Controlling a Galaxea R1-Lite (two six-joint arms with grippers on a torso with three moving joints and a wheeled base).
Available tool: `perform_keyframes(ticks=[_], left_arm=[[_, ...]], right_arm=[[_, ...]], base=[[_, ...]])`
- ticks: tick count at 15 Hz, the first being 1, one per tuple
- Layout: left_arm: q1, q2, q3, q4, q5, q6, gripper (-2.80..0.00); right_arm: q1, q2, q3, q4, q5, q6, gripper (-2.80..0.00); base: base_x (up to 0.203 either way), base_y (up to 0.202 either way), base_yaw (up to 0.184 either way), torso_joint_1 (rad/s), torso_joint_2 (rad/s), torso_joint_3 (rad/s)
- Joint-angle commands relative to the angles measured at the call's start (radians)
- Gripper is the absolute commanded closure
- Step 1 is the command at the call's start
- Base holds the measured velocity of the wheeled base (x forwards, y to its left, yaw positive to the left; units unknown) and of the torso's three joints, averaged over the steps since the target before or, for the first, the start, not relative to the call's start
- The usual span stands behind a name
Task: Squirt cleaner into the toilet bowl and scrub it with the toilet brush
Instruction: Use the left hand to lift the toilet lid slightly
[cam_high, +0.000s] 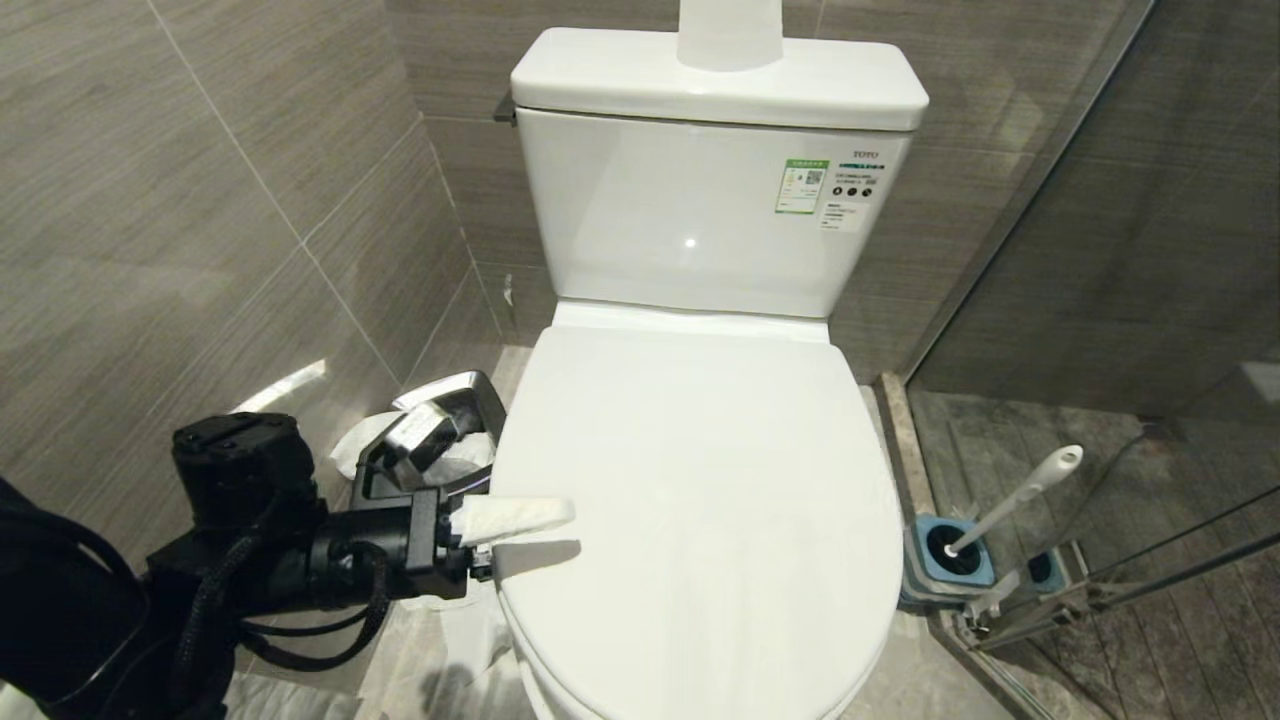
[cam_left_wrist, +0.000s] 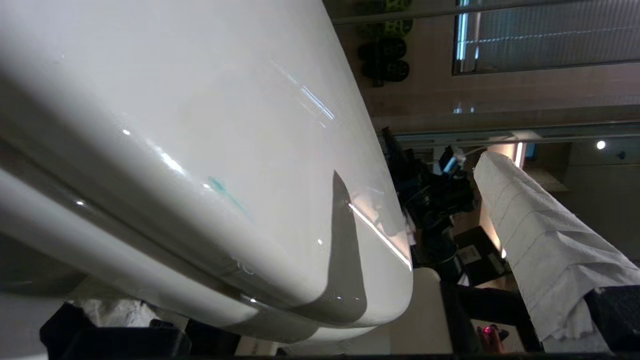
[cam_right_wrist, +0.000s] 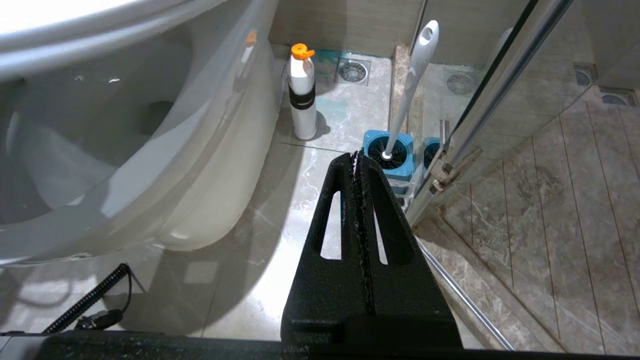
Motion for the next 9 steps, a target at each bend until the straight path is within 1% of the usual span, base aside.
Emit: perform_keyframes(ticks=[1, 2, 3, 4, 9], left_arm=[[0.0, -0.001, -0.005, -0.146, -0.001, -0.134, -2.8], [0.0, -0.002, -0.005, -0.202, 0.0, -0.186, -2.8], [0.0, -0.004, -0.004, -0.227, 0.001, -0.227, -2.8], [0.001, -0.006, -0.004, -0.229, 0.001, -0.237, -2.8], [-0.003, -0.004, -0.018, -0.229, 0.008, -0.238, -2.8]], right_arm=[[0.0, 0.0, 0.0, 0.0, 0.0, 0.001, 0.0], [0.0, 0.0, 0.0, 0.0, 0.0, 0.001, 0.0], [0.0, 0.0, 0.0, 0.0, 0.0, 0.001, 0.0], [0.0, 0.0, 0.0, 0.0, 0.0, 0.001, 0.0], [0.0, 0.0, 0.0, 0.0, 0.0, 0.001, 0.0]], base=[[0.0, 0.0, 0.0, 0.0, 0.0, 0.0], [0.0, 0.0, 0.0, 0.0, 0.0, 0.0], [0.0, 0.0, 0.0, 0.0, 0.0, 0.0], [0.0, 0.0, 0.0, 0.0, 0.0, 0.0], [0.0, 0.0, 0.0, 0.0, 0.0, 0.0]])
